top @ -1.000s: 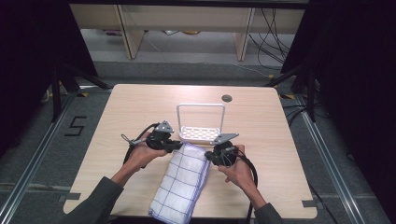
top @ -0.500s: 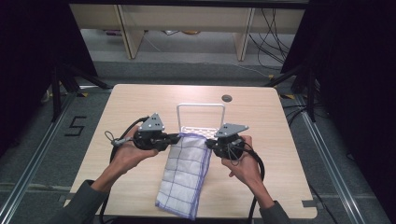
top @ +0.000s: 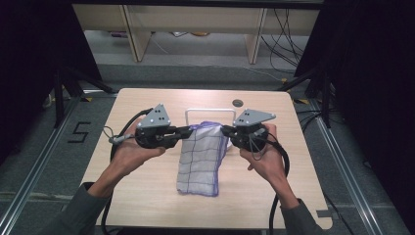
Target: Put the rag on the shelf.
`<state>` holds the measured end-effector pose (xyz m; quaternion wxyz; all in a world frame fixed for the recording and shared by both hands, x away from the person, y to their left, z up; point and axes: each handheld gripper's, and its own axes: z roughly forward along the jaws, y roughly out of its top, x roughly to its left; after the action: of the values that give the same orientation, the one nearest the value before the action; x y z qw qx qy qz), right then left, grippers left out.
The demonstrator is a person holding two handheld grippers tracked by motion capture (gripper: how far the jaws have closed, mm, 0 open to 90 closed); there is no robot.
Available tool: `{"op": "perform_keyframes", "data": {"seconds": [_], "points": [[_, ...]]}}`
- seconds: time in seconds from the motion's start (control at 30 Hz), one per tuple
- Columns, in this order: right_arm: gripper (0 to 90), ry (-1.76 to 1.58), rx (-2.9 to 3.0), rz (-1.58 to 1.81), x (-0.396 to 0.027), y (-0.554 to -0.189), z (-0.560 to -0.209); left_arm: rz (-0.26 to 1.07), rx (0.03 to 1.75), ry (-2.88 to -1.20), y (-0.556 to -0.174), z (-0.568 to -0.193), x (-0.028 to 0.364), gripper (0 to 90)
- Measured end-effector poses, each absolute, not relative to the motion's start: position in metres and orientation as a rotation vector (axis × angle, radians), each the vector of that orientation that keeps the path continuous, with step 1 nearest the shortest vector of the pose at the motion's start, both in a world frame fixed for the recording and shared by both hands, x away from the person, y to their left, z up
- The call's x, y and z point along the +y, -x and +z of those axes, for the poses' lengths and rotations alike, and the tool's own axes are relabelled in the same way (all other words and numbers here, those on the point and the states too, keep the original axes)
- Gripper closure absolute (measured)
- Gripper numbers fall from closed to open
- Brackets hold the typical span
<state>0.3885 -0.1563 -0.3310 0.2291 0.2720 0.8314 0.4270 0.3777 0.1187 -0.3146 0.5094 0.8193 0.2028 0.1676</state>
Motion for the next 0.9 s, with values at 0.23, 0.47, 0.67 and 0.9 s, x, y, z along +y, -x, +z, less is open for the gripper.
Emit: {"op": "perform_keyframes", "data": {"seconds": [0.23, 0.47, 0.67, 0.9], "points": [[86.4, -0.751, 2.243, 1.189, -0.163, -0.390, -0.308, 0.423, 0.489, -1.934, -0.383, -0.297, 0.115, 85.1], [86.4, -0.736, 2.201, 1.192, -0.167, -0.399, -0.293, 0.429, 0.501, -1.907, -0.395, -0.282, 0.110, 85.1], [86.4, -0.739, 2.167, 1.193, -0.172, -0.407, -0.279, 0.441, 0.503, -1.888, -0.401, -0.273, 0.105, 85.0], [86.4, -0.741, 2.147, 1.177, -0.172, -0.415, -0.268, 0.465, 0.527, -1.872, -0.414, -0.264, 0.104, 85.1]]}}
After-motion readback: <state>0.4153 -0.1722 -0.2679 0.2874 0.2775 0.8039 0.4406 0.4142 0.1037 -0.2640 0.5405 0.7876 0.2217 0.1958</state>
